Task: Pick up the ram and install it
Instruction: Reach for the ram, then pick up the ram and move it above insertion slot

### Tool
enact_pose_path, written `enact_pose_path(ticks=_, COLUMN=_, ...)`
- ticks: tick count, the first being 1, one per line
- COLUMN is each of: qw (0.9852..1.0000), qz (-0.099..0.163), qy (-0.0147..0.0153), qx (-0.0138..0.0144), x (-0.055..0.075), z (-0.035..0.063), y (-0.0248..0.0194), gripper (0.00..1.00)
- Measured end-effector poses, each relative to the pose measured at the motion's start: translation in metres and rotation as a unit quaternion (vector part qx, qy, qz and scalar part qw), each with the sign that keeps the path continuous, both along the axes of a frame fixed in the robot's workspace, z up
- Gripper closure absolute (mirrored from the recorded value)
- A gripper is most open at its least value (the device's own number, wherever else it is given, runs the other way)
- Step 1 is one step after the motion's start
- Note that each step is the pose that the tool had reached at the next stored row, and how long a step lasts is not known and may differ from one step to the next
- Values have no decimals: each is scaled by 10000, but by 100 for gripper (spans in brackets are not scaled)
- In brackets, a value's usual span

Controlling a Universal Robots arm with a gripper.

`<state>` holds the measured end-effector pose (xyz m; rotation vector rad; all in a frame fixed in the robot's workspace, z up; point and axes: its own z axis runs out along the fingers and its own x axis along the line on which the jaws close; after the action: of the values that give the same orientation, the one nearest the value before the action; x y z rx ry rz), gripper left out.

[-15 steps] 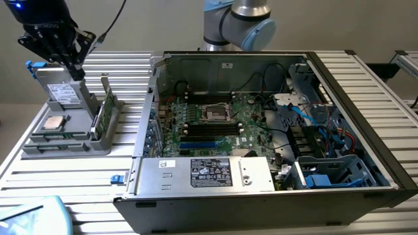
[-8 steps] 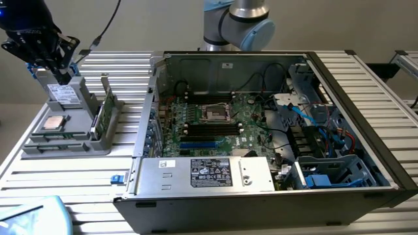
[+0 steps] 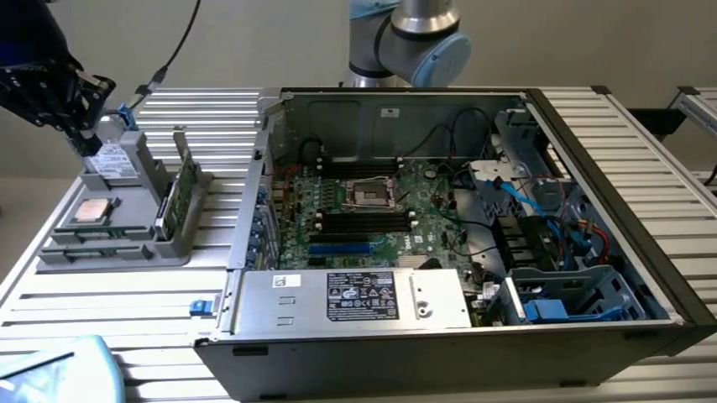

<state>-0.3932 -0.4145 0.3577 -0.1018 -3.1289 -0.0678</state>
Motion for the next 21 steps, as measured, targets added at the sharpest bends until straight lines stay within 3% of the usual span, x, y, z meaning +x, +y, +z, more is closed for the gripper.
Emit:
enact_pose_path(ticks=11, qw=9998, qz=1, qy=189, qx=0, x=-263, z=-118, y=-102, gripper=90)
enact_pose_path(ticks=21, qw=9998, qz=1, qy=194, qx=0, x=-272, z=-118, y=-103, gripper=90)
